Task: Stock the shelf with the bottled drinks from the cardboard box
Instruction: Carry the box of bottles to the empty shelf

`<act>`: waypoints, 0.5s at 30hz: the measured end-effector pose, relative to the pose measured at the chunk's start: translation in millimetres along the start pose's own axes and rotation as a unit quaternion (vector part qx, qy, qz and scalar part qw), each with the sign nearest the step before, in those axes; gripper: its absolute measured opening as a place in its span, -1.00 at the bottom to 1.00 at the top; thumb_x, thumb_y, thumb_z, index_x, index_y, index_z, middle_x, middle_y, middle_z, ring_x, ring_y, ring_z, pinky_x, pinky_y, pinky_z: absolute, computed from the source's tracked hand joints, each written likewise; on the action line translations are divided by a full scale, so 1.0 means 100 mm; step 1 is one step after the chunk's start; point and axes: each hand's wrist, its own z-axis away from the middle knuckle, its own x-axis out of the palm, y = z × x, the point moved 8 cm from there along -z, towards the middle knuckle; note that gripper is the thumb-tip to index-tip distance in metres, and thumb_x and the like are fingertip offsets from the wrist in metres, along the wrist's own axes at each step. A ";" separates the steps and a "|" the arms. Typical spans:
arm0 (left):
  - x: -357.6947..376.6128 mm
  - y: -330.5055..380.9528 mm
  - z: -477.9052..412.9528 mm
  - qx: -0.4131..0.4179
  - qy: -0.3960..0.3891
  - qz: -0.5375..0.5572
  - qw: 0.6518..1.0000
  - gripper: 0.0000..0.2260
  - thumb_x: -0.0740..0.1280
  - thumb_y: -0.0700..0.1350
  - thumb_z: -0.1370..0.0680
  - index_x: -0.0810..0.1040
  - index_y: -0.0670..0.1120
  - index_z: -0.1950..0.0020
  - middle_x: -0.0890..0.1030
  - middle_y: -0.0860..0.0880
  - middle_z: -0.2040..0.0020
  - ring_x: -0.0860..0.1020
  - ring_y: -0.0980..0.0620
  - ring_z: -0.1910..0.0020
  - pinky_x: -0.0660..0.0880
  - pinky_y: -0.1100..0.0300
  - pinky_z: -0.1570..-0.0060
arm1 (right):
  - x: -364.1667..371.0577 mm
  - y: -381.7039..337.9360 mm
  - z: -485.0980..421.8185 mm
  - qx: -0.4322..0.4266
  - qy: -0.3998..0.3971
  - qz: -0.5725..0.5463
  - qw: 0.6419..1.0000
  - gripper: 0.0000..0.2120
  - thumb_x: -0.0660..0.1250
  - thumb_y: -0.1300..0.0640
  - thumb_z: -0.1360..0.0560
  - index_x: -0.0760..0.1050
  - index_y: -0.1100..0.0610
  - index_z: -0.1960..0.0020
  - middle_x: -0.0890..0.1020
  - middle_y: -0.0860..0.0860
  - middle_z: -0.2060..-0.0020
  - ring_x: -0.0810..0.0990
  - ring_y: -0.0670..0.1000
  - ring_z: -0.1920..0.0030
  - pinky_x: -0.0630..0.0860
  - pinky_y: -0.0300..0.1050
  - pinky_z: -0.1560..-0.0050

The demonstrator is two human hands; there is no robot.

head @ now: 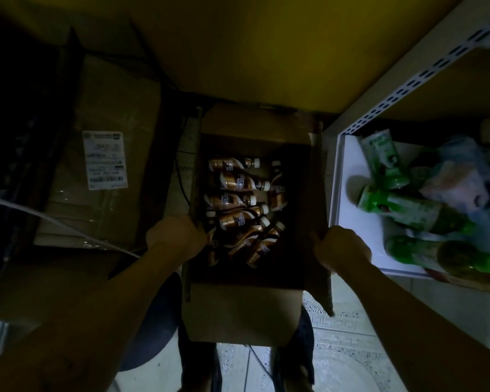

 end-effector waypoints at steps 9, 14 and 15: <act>-0.52 -0.06 0.25 0.028 0.031 0.018 0.999 -0.72 0.24 -0.07 -0.57 0.42 -0.18 0.28 0.59 -0.21 0.09 0.53 -0.15 0.18 0.41 0.08 0.22 | -0.46 -0.12 0.34 -0.043 0.048 0.004 0.998 -0.77 0.21 0.05 -0.57 0.56 0.18 0.04 0.63 0.11 0.10 0.61 0.14 0.08 0.42 -0.12 0.17; -1.04 -0.04 0.84 0.027 0.028 0.013 0.999 -0.72 0.27 -0.07 -0.54 0.36 -0.13 0.33 0.55 -0.13 0.16 0.48 -0.05 0.22 0.39 0.14 0.20 | -1.01 -0.11 0.98 -0.040 0.045 0.020 0.998 -0.76 0.23 0.05 -0.55 0.55 0.18 -0.08 0.62 0.11 -0.08 0.60 0.15 -0.07 0.40 -0.11 0.13; -1.14 -0.04 0.99 0.028 0.017 0.017 0.999 -0.72 0.28 -0.07 -0.54 0.35 -0.11 0.34 0.52 -0.11 0.18 0.46 -0.03 0.23 0.40 0.14 0.18 | -1.11 -0.09 1.14 -0.037 0.044 0.021 0.998 -0.74 0.23 0.04 -0.55 0.54 0.19 -0.12 0.61 0.12 -0.12 0.59 0.16 -0.10 0.41 -0.10 0.10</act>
